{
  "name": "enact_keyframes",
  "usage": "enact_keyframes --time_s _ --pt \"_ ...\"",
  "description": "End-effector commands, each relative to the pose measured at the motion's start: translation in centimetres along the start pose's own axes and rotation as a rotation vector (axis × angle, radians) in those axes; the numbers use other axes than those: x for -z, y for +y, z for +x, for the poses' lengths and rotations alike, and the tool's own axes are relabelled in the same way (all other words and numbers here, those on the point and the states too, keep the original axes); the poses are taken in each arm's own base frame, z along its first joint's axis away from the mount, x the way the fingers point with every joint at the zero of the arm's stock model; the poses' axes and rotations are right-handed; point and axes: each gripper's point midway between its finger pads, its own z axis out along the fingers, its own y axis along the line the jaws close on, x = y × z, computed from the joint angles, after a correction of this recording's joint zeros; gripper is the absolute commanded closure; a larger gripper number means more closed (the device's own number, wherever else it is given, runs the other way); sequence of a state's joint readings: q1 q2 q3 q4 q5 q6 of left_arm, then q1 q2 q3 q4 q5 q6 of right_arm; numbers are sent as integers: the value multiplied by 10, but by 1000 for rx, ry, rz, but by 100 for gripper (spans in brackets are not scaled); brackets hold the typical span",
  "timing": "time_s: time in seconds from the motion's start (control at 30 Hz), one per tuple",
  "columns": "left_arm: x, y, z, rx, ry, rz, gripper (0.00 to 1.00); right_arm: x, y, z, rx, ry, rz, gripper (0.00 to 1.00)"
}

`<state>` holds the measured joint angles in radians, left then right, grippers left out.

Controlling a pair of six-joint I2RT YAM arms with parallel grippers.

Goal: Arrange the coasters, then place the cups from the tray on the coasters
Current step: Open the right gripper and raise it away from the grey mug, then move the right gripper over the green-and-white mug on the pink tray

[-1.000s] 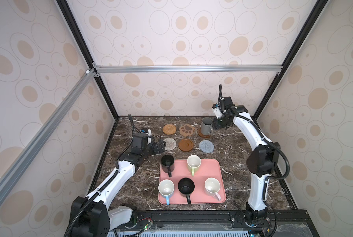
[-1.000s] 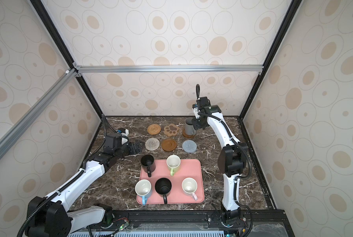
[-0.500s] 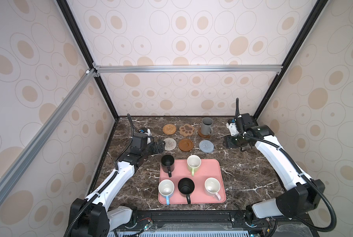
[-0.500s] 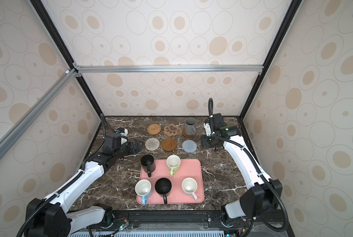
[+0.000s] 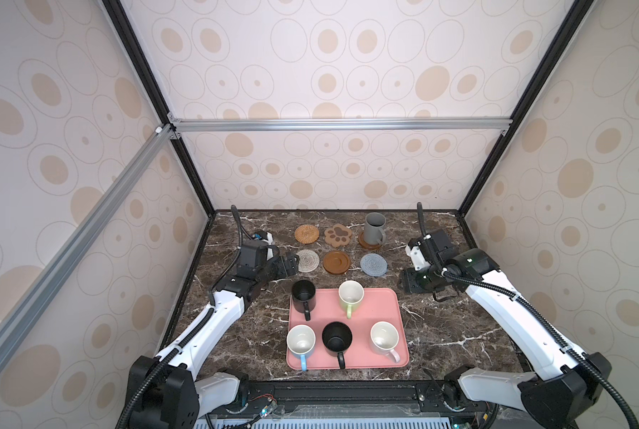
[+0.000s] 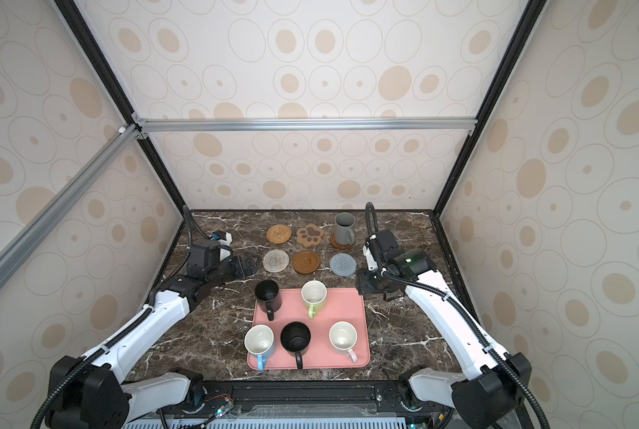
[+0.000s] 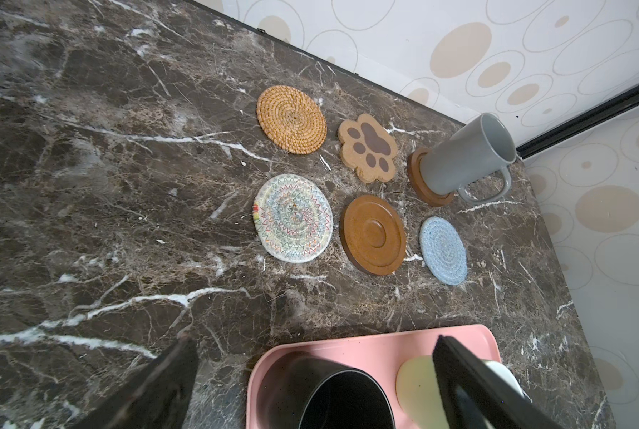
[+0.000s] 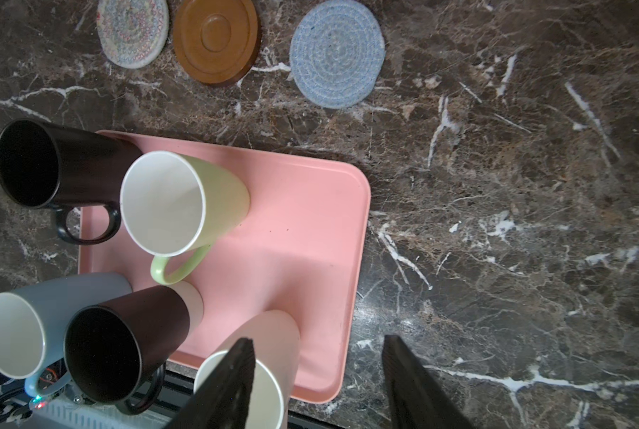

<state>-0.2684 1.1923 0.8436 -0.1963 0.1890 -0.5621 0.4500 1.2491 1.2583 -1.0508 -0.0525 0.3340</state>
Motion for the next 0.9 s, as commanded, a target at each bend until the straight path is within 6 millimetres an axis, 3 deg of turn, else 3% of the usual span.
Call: enact_keyframes --time_s 0.0,0.87 --pt "7 -7 -18 -7 -55 16 0 -12 10 8 -25 50 8 41" --pt "5 -1 -11 23 -56 5 0 -58 73 31 18 145 39 41"
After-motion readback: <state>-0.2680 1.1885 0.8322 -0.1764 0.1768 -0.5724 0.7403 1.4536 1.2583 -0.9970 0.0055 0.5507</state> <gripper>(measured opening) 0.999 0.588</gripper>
